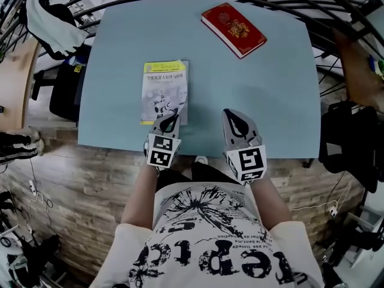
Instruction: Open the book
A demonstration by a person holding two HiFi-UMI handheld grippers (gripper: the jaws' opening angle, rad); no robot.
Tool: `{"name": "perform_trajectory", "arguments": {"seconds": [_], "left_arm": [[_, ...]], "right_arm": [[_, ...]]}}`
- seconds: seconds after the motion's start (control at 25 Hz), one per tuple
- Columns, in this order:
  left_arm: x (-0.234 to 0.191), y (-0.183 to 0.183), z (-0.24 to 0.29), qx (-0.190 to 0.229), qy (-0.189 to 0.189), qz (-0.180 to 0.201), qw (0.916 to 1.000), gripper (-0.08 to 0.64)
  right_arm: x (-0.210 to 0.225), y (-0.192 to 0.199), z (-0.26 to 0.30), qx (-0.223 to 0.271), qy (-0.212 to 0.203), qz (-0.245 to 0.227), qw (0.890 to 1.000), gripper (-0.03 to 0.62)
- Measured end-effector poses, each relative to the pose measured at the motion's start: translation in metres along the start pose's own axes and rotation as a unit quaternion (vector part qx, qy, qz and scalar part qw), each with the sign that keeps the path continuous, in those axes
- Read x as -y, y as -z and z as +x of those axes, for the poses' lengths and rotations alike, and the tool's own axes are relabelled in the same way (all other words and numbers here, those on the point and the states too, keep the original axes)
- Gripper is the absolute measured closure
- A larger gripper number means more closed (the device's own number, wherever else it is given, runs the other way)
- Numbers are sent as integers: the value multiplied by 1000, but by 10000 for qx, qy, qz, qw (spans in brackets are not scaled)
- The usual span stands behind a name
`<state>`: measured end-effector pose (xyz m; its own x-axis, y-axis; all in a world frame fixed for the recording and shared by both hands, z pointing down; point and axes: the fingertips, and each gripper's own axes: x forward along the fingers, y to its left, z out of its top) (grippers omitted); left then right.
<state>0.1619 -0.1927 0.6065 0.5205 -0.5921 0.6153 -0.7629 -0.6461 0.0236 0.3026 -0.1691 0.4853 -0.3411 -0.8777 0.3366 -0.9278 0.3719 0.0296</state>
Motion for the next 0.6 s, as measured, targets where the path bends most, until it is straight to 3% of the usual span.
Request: {"name": "perform_trajectory", "arguments": {"seconds": [0.2, 0.44, 0.6], "left_arm": [[-18, -15, -30, 300, 140, -49, 9994, 537], [-49, -37, -78, 984, 257, -105, 9948, 538], [-81, -39, -103, 1214, 147, -251, 9922, 537]], "right_arm": [[-31, -17, 7, 39, 13, -68, 10000, 581], [-78, -37, 17, 74, 117, -117, 9998, 581], [-107, -51, 28, 162, 119, -142, 9997, 581]]}}
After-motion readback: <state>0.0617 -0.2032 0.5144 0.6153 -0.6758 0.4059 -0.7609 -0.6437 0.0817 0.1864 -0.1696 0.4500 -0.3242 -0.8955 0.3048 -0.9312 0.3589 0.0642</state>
